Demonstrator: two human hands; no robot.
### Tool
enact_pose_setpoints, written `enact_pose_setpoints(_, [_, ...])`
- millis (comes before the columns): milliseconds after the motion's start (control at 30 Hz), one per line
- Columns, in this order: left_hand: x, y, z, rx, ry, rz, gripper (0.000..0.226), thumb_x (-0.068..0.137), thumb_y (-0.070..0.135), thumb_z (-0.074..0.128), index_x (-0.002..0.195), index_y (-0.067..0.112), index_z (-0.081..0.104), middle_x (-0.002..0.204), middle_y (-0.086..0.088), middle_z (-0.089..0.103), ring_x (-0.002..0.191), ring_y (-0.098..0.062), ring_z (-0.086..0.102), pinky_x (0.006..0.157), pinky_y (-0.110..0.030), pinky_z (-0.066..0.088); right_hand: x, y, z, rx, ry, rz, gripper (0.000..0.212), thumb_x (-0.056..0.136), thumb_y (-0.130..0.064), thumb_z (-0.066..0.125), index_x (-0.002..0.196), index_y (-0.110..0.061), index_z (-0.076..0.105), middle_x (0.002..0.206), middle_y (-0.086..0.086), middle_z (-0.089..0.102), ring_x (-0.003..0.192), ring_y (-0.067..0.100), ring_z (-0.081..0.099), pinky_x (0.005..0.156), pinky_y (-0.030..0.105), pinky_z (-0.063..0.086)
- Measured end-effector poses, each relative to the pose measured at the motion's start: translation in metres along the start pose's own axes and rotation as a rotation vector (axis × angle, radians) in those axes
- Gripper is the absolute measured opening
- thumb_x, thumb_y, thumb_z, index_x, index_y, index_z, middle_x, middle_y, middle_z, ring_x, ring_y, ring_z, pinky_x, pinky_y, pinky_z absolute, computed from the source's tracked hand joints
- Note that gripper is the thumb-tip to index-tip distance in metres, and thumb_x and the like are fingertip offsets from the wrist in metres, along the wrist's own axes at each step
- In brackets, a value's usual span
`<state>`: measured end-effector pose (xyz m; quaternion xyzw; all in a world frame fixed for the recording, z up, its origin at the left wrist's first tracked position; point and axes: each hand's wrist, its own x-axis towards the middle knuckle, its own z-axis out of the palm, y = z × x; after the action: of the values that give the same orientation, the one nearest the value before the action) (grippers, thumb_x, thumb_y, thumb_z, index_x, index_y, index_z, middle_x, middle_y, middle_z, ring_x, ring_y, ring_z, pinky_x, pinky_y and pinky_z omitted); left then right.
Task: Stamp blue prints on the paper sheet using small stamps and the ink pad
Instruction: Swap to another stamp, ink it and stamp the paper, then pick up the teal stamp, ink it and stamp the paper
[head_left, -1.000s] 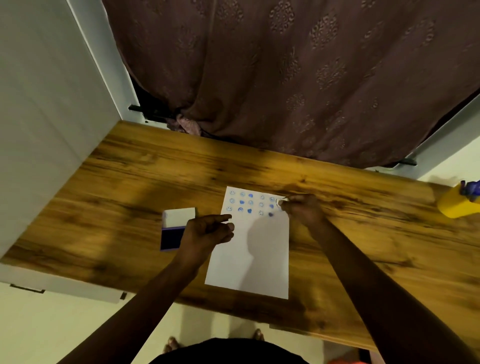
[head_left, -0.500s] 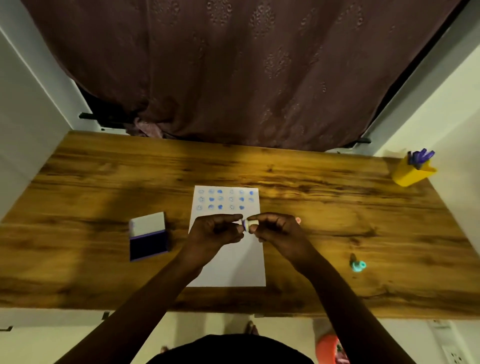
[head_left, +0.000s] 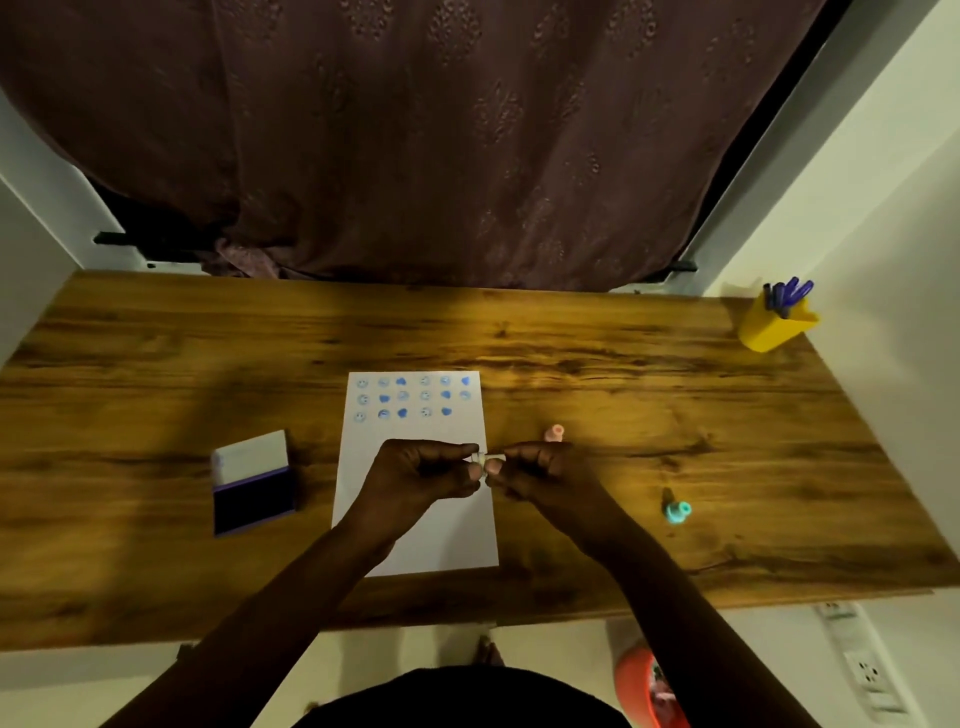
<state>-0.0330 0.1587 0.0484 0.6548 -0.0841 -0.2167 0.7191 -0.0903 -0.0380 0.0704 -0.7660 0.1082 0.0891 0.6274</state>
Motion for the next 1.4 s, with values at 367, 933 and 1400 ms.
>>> enact_pose_setpoints(367, [0.004, -0.017, 0.041, 0.128, -0.040, -0.095, 0.041, 0.077, 0.007, 0.088, 0.100, 0.040, 0.080, 0.096, -0.002, 0.083, 0.092, -0.022, 0.079, 0.092, -0.047, 0.063, -0.001, 0.026, -0.047, -0.156, 0.025, 0.046, 0.016, 0.092, -0.029, 0.073, 0.096, -0.014, 0.078, 0.087, 0.011, 0.077, 0.074, 0.014, 0.070, 0.073, 0.033, 0.056])
enact_pose_setpoints(933, [0.017, -0.028, 0.057, 0.204, 0.050, -0.188, 0.024, 0.076, 0.009, 0.088, 0.092, 0.026, 0.081, 0.091, -0.002, 0.083, 0.093, -0.020, 0.078, 0.096, -0.051, 0.060, 0.071, 0.066, -0.113, -0.974, 0.218, 0.013, 0.026, 0.087, -0.027, 0.069, 0.108, -0.011, 0.072, 0.106, 0.013, 0.074, 0.099, 0.035, 0.068, 0.074, 0.032, 0.050])
enact_pose_setpoints(1400, [0.023, -0.033, 0.063, 0.227, 0.014, -0.197, 0.023, 0.078, 0.014, 0.088, 0.097, 0.025, 0.081, 0.092, 0.002, 0.083, 0.093, -0.014, 0.078, 0.095, -0.045, 0.061, 0.049, 0.052, -0.144, -0.951, 0.249, 0.099, 0.053, 0.083, -0.033, 0.079, 0.130, -0.012, 0.063, 0.116, 0.011, 0.073, 0.104, 0.026, 0.070, 0.086, 0.038, 0.059])
